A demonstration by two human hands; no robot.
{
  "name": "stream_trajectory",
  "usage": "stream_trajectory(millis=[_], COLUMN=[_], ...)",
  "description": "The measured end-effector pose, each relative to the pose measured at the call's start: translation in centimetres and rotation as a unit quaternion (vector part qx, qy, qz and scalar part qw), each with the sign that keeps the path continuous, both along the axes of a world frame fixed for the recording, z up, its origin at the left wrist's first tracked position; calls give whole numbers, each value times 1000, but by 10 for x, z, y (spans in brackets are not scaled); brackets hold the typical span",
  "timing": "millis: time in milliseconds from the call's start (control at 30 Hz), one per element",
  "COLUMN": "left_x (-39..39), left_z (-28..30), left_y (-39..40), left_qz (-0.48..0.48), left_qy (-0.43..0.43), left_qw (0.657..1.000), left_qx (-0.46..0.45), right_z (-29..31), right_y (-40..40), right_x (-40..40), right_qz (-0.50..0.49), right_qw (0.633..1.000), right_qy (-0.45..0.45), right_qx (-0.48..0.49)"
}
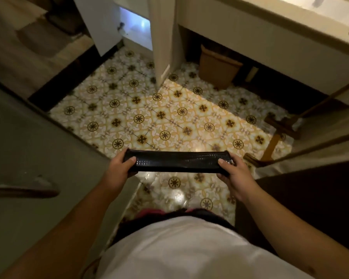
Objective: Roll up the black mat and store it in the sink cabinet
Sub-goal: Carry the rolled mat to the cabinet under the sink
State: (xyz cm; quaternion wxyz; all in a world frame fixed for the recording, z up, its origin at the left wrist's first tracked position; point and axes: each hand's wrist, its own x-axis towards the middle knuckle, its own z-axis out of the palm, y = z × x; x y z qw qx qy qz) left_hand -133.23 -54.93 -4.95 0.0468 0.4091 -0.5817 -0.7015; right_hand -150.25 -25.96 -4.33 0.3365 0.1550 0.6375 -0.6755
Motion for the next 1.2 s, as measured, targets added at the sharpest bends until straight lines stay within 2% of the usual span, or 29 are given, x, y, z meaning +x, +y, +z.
stream_trajectory(millis=[267, 533, 700, 933, 1200], left_x=[-84, -178, -222, -244, -291], left_z=[7, -14, -5, 4, -5], left_y=[-26, -113, -175, -243, -322], left_qz=[123, 263, 291, 330, 421], left_qy=[2, 16, 24, 19, 27], left_qw=[992, 964, 956, 944, 906], left_qx=[11, 32, 31, 7, 28], right_z=[7, -7, -2, 5, -22], right_y=[-64, -176, -249, -360, -504], right_x=[-133, -243, -299, -361, -441], right_qz=[96, 165, 191, 268, 376], right_qw=[995, 986, 982, 963, 926], right_qy=[3, 22, 7, 6, -12], right_qx=[-1, -1, -2, -25, -41])
